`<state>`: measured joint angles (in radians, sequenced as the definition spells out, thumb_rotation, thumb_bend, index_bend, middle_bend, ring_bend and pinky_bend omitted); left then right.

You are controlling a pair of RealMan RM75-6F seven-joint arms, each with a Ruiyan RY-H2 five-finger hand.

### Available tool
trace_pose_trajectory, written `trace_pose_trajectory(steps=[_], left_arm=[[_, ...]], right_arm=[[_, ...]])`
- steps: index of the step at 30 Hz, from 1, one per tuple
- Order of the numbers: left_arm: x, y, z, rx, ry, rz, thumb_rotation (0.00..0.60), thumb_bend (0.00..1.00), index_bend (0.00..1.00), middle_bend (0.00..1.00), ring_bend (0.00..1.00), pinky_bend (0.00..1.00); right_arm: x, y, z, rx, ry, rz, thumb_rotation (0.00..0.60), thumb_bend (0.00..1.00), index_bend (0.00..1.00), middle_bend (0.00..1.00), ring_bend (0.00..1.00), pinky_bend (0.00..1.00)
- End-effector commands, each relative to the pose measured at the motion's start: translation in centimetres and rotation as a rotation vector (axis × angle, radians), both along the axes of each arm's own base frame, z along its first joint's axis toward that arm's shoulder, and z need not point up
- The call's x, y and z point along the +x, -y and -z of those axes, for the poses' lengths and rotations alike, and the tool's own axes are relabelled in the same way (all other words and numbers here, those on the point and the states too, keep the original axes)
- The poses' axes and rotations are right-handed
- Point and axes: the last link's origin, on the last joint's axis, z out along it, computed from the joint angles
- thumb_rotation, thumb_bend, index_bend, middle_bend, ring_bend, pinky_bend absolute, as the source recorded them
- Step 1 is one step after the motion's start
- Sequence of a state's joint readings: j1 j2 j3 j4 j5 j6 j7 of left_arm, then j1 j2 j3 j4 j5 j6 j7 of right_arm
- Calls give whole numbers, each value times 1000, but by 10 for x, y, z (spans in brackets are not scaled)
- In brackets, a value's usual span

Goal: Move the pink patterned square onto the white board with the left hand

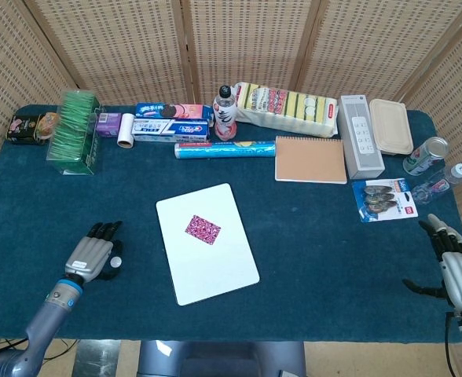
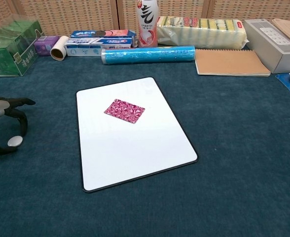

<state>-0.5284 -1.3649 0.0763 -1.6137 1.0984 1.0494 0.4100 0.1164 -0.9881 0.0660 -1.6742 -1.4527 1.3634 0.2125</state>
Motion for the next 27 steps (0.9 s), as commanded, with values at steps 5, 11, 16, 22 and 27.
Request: trace_pose_trajectory(steps=[5,11,16,22,27], left_arm=[[-1,2,-1,6,4,-1,600,275,577,0,0,15],[-1,2,-4,17,5,0,600,281,586,0,0,15],[19,-8,-13,30,22,37,600,280,587,0,0,15],[75,-23,-25,53,24,142,600,281,587,0,0,15],[126,-38,-17,39,21,195,600,277,586,0,0,15]], right_arm=[[0,0,0,2,1,-1,600,0,21,0,0,0],[0,0,0,1,2,1,600,0,21,0,0,0],[0,-1,1,4,0,3,600,0,22,0,0,0],[0,0,2,8,-1,1,600,0,21,0,0,0],[0,1,0,5,3,3,600,0,22,0,0,0]])
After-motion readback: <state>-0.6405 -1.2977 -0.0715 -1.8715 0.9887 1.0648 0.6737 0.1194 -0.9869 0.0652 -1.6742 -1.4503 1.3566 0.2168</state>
